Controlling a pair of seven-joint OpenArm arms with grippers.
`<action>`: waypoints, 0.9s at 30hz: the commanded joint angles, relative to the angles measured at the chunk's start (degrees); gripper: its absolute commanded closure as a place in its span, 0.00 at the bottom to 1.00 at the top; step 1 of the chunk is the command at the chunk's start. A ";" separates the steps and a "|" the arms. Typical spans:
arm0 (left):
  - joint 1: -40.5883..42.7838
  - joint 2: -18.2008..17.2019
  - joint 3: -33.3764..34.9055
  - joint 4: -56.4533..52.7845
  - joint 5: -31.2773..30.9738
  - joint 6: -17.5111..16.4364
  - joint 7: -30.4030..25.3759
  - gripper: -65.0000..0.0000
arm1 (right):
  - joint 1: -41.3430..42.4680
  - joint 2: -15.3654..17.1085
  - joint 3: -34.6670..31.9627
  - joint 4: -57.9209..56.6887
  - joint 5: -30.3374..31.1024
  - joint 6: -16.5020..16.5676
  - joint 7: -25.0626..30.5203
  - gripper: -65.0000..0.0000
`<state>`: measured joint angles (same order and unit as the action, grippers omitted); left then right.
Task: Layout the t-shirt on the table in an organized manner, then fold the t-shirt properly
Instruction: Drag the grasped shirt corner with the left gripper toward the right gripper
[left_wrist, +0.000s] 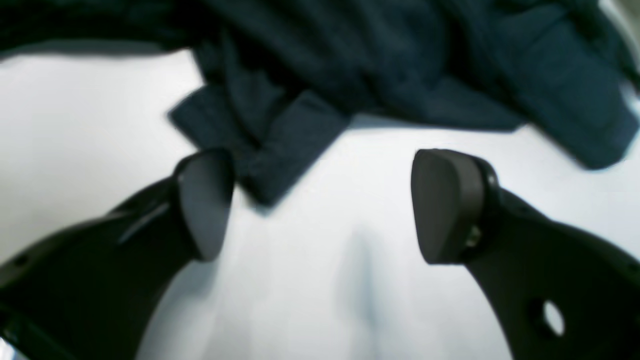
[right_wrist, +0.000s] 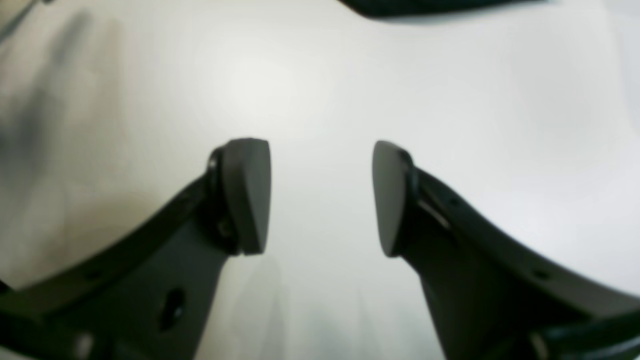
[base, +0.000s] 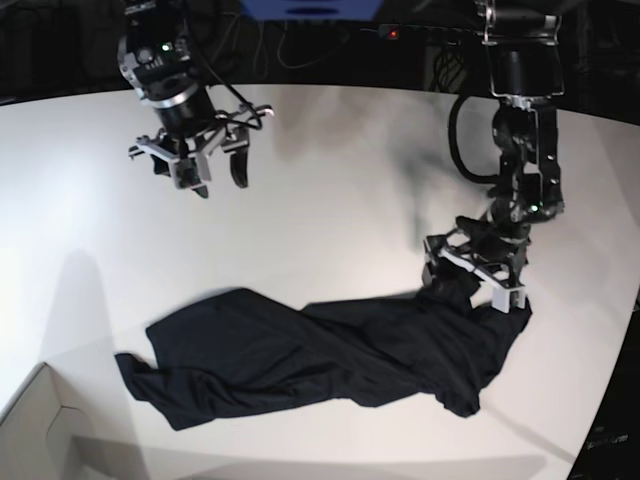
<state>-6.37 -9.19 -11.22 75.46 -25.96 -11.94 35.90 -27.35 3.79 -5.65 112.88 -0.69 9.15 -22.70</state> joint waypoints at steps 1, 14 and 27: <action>-1.15 0.53 -0.25 0.89 0.33 -0.32 -1.31 0.18 | 0.06 -0.06 0.07 1.10 0.38 -0.14 1.56 0.50; -3.96 3.61 -1.66 -7.02 7.19 -0.76 -1.39 0.18 | -2.49 0.74 0.42 1.27 0.38 -0.14 1.56 0.51; -2.90 3.70 -2.01 -6.49 6.75 -0.93 -0.78 0.96 | -3.81 0.65 6.05 1.10 0.38 -0.14 1.56 0.51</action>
<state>-8.86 -5.21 -13.15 67.96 -19.05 -12.67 35.35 -30.87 4.25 0.25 112.97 -0.67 9.15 -22.68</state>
